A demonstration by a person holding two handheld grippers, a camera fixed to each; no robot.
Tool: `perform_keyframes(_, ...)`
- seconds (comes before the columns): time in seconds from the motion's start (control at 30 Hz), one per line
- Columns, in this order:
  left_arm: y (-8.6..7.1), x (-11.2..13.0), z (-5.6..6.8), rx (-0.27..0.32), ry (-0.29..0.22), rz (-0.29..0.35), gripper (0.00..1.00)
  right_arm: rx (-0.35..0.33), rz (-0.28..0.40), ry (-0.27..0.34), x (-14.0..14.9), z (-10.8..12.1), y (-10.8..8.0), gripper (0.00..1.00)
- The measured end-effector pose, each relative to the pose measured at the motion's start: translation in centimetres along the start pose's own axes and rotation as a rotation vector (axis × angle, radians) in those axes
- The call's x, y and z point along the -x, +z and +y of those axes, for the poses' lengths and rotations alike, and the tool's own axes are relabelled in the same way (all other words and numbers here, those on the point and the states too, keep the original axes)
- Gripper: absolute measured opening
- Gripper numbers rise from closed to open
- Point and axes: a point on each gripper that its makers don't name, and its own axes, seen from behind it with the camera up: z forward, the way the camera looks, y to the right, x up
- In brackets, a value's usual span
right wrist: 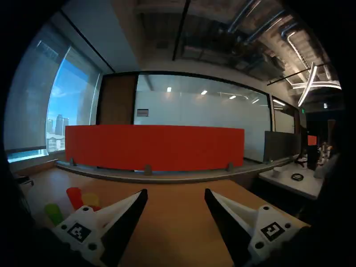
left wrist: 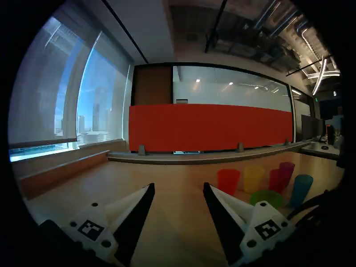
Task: Pour water
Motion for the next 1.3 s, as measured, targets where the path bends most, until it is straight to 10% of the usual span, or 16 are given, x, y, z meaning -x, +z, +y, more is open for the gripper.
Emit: perform_keyframes(1.3,0.1,0.2,0.2,0.000,0.002,-0.002,0.80,-0.091,0.037,-0.029,6.4,-2.9,1.0,0.99)
